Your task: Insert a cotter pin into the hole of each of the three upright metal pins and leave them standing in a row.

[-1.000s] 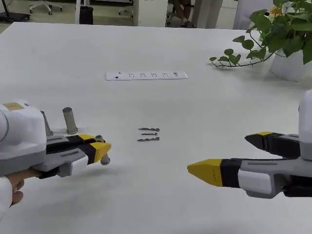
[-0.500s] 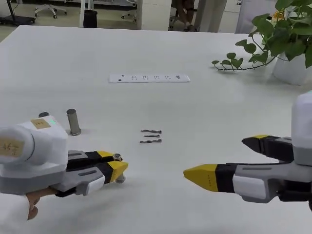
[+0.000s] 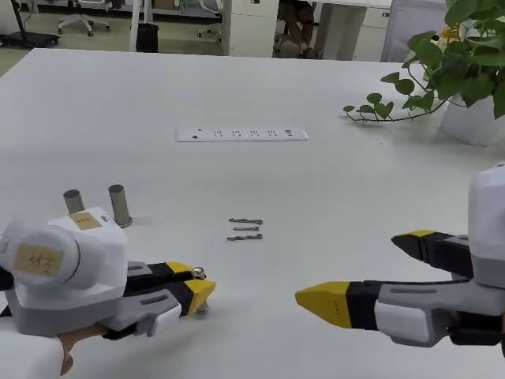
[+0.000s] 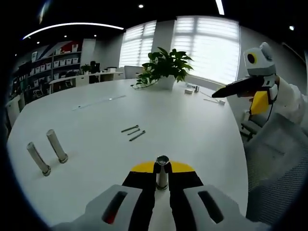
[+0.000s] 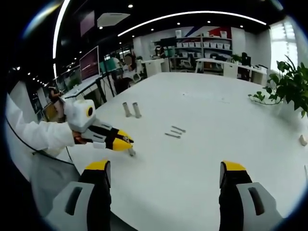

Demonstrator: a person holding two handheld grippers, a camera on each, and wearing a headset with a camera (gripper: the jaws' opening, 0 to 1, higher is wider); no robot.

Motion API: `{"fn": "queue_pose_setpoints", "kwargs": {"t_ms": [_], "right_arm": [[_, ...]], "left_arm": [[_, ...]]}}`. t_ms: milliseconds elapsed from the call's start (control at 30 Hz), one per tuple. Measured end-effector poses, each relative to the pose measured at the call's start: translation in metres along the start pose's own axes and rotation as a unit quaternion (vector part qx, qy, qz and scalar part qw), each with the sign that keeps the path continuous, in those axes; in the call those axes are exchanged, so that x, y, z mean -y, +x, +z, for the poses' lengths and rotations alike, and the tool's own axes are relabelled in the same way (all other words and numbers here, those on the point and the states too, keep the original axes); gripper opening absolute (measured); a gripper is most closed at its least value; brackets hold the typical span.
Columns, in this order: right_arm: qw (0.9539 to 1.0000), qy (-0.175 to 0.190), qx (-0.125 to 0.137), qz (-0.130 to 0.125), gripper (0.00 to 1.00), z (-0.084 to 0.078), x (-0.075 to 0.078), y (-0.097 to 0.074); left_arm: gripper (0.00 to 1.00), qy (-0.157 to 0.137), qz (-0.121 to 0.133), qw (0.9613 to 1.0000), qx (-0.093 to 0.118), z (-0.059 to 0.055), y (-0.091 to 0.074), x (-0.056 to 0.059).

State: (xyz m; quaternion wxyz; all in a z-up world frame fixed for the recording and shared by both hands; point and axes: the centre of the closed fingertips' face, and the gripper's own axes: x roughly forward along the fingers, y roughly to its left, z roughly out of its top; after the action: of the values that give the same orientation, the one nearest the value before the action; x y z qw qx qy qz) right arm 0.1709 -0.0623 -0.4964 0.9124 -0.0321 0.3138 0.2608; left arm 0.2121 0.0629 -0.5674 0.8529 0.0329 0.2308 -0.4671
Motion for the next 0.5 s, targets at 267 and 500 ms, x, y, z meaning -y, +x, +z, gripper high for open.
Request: {"fn": "queue_pose_setpoints", "kwargs": {"t_ms": [267, 500], "right_arm": [[1.0, 0.006, 0.005, 0.0, 0.92, 0.0056, 0.0039, -0.0001], [1.0, 0.003, 0.004, 0.001, 0.92, 0.0068, 0.0041, 0.0007]], "left_arm": [[0.06, -0.008, 0.001, 1.0, 0.006, -0.003, 0.0015, -0.0002], [0.06, -0.004, 0.0, 0.9999, 0.01, -0.0024, 0.0017, 0.001]]}}
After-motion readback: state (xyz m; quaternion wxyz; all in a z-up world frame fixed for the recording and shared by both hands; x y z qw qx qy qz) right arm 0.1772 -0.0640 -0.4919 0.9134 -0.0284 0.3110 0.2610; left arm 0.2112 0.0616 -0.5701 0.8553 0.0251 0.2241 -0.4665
